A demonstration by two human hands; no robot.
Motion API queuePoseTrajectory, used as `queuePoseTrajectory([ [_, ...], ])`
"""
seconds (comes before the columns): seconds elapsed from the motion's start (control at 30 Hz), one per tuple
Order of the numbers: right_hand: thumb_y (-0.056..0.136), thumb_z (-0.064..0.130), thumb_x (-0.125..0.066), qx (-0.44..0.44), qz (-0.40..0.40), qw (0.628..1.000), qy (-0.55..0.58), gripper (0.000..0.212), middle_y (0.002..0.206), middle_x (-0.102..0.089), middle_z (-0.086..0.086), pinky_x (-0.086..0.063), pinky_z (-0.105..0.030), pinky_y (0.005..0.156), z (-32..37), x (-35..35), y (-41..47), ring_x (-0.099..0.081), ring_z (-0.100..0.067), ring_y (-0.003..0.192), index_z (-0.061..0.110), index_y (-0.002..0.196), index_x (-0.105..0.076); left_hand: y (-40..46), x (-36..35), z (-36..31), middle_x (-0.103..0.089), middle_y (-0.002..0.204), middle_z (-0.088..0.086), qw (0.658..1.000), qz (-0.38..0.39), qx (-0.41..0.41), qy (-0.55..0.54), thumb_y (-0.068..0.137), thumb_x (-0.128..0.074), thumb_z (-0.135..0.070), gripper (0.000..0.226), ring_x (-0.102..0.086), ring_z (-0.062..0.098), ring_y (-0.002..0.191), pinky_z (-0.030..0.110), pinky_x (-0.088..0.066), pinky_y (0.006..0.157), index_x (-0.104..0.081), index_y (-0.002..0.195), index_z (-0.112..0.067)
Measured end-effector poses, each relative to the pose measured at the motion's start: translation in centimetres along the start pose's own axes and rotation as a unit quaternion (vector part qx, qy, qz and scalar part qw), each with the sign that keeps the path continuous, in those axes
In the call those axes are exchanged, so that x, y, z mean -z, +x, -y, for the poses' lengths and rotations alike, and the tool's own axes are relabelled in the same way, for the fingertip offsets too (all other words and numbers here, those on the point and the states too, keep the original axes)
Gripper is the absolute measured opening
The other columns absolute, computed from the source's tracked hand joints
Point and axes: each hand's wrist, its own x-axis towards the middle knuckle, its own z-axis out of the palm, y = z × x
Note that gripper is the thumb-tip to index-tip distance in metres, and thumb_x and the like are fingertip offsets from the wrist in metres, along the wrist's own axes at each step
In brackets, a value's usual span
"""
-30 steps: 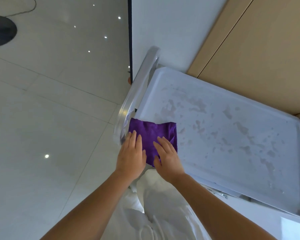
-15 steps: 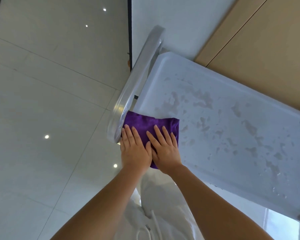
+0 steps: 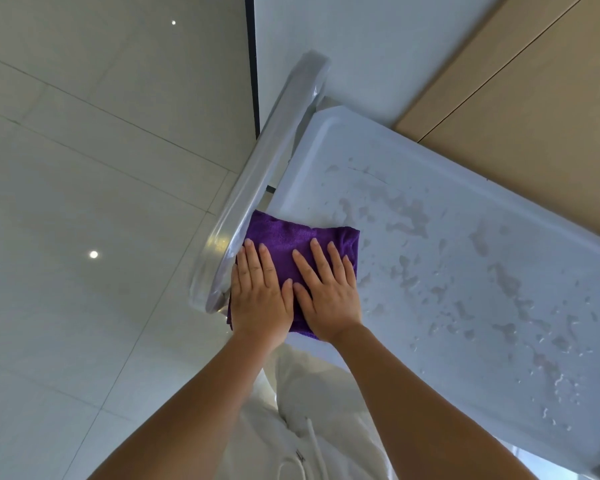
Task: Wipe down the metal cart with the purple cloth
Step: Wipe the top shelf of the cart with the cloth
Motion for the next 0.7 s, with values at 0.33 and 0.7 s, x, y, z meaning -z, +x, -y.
queuePoseTrajectory([
  [0.33, 0.096, 0.045, -0.026, 0.015, -0.019, 1.000, -0.004, 0.051, 0.151, -0.034, -0.006, -0.010, -0.042, 0.116, -2.3, 1.1, 3.9, -0.028, -0.030, 0.139, 0.028, 0.144, -0.033, 3.9, 0.0, -1.5, -0.030, 0.146, 0.028, 0.999, -0.030, -0.004, 0.026, 0.097, -0.013, -0.041, 0.064, -0.031, 0.038, 0.135, 0.042, -0.015, 0.113, -0.020, 0.142, 0.004],
  [0.7, 0.097, 0.045, -0.020, 0.012, -0.005, 1.000, -0.014, 0.052, 0.153, -0.028, -0.004, -0.011, -0.042, 0.114, -5.4, 3.2, 9.1, -0.023, -0.029, 0.142, 0.029, 0.146, -0.029, 9.7, 0.6, -4.5, -0.034, 0.144, 0.028, 0.999, -0.047, 0.005, 0.026, 0.091, -0.026, -0.038, 0.066, -0.037, 0.040, 0.132, 0.048, -0.020, 0.107, -0.032, 0.139, 0.007],
])
